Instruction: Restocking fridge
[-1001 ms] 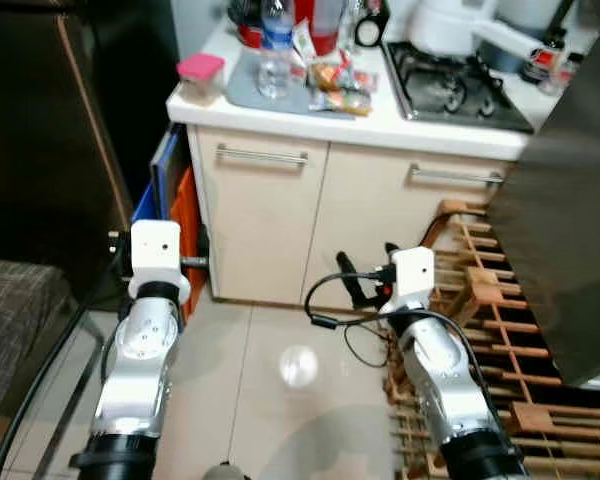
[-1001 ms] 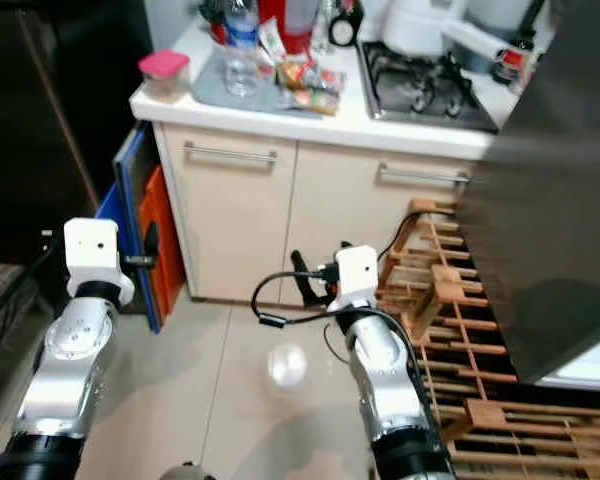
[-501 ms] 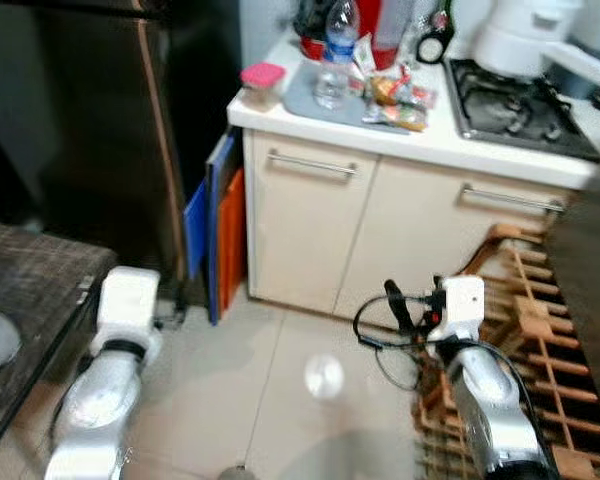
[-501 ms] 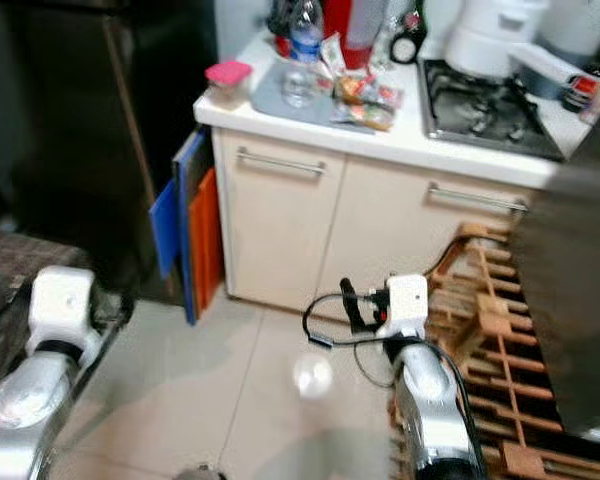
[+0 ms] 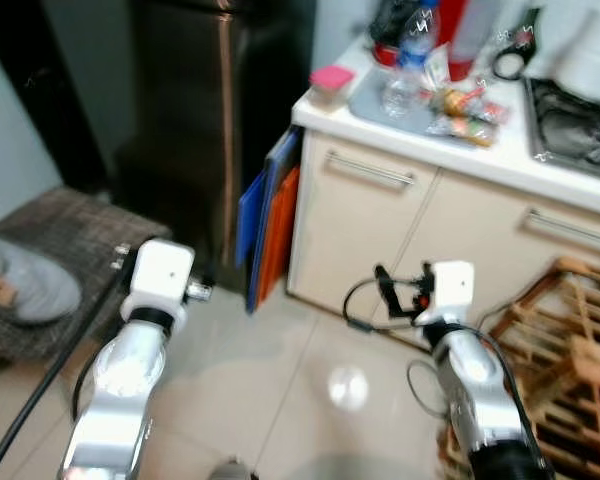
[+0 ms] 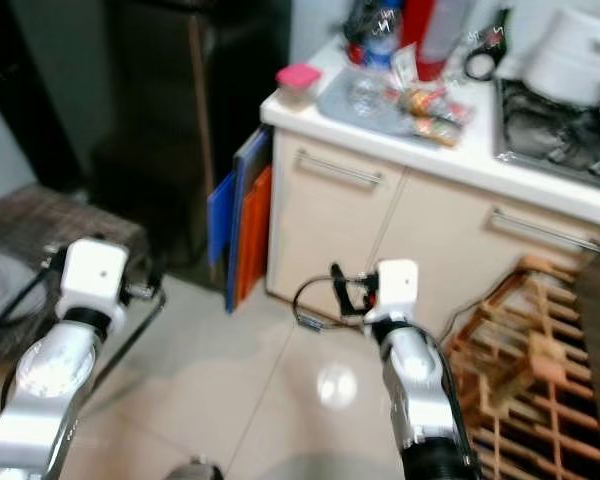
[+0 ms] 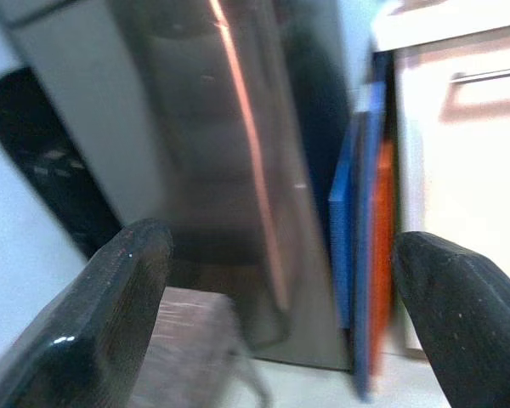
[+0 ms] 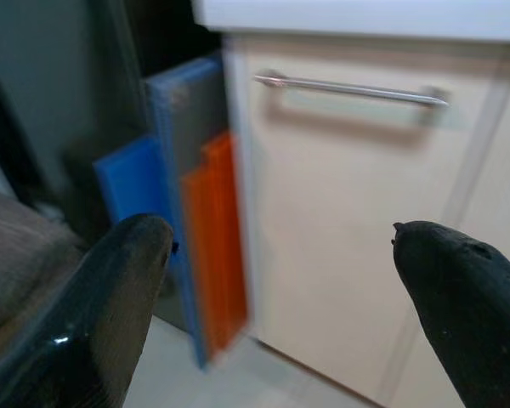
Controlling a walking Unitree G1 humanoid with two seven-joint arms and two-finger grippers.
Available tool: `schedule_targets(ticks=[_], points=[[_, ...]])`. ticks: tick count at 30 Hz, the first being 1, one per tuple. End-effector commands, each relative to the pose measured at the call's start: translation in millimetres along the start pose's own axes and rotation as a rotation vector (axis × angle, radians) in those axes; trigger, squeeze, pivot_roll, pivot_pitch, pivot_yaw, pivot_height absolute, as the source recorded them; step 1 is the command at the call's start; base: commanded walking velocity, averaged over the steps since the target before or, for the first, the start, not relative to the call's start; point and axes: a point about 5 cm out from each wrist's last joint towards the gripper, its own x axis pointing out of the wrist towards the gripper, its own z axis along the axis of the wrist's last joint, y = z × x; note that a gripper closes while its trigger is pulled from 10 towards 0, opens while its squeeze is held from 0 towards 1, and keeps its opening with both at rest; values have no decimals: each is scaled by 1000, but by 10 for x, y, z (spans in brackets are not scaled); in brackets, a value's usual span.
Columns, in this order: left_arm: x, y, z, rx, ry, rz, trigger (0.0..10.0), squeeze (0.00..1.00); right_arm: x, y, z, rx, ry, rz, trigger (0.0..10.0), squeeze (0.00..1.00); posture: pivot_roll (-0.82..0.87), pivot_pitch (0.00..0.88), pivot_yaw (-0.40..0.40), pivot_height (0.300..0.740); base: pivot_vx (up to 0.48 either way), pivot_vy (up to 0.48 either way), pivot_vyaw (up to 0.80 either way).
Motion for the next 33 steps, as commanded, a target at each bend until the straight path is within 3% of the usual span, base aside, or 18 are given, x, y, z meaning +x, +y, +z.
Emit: schedule_targets(ticks=[1,8,9,14,18,21,28,29,30,31,33], points=[[41,-16,42,0,-14,-19,10000,0,-39,-85,20,-23,-16,-43,10000,0,51,0,-28,740,0,0,0],[191,98,28,-15,3,-49,10000,0,-53,7,37,-39,-59,-55,10000,0,25,0,41,740,0,0,0],[280,135,60,-6,-10,-45,10000,0,-42,55,30,-33,-65,-52,10000,0,19,0,46,740,0,0,0],[400,88,86,-14,-23,-56,10000,0,35,174,77,-48,-79,-2,10000,0,-17,0,59,740,0,0,0],[409,11,87,-21,-27,-88,10000,0,79,219,112,-66,-89,22,10000,0,-31,0,69,740,0,0,0],[397,-44,98,-20,-39,-116,10000,0,76,167,112,-70,-78,-11,10000,0,-36,0,76,740,0,0,0],[403,-61,75,-37,-37,-116,10000,0,25,101,52,-78,-60,-38,10000,0,-34,0,75,740,0,0,-789],[393,-45,11,-157,-6,-66,10000,0,23,118,74,-120,-73,-29,10000,0,-34,0,61,740,0,0,-788],[385,-36,-22,-223,12,-35,10000,0,26,133,86,-136,-82,-22,10000,0,-33,0,56,740,0,0,-800],[385,-36,-22,-223,12,-35,10000,0,26,133,86,-136,-82,-22,10000,0,-33,0,56,740,0,0,-800],[359,-17,-63,-324,30,38,10000,0,31,164,157,-161,-122,-11,10000,0,-27,0,36,740,0,0,-394]])
